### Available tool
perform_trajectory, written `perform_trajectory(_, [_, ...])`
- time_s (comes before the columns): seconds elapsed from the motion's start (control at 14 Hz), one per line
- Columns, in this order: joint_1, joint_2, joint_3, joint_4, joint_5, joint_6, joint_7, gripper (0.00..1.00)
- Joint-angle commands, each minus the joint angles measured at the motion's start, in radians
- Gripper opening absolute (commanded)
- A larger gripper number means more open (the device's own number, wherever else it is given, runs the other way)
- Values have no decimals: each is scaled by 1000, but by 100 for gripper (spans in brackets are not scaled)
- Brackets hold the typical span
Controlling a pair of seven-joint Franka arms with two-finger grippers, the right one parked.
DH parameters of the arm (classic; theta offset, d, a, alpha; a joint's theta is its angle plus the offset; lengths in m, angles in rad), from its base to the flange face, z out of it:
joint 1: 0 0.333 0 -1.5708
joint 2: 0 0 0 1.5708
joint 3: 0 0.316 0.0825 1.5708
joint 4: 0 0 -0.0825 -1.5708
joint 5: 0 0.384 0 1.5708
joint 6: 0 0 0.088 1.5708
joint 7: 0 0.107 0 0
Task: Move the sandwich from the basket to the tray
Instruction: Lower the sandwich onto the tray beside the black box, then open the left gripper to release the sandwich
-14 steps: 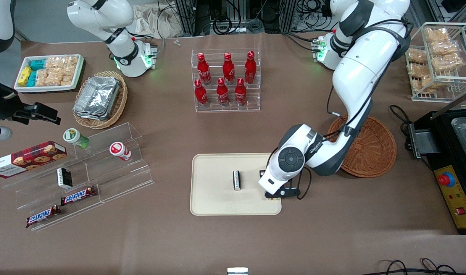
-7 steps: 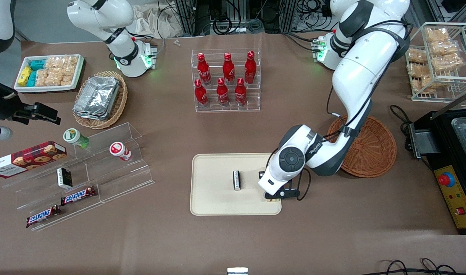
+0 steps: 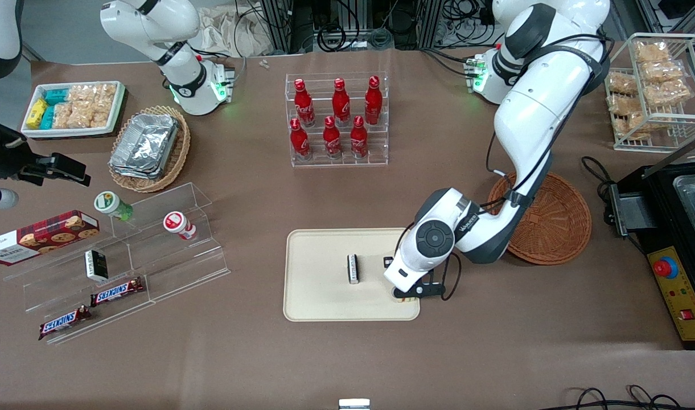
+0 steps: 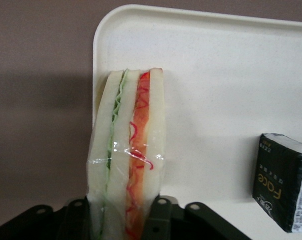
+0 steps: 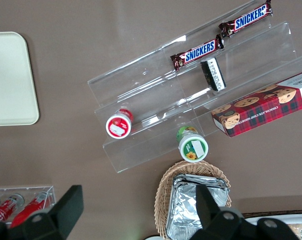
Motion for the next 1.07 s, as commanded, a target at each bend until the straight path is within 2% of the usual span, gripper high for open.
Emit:
perform_trajectory(0.0, [-10, -6, 8, 21, 20, -7, -18, 100])
perform_trajectory(0.29, [-7, -75, 8, 21, 8, -50, -22, 100])
perform_trajectory(0.57, [34, -248, 6, 0, 5, -237, -21, 100])
perform_trajectory(0.64, [51, -319, 6, -56, 5, -275, -19, 100])
perform_trajectory(0.79, [129, -479, 2, -232, -10, -244, -18, 100])
perform_trajectory(0.93, [227, -643, 0, -407, -142, -143, 5, 100])
perform_trajectory(1.0, [258, -724, 1, -498, -168, -80, 45, 100])
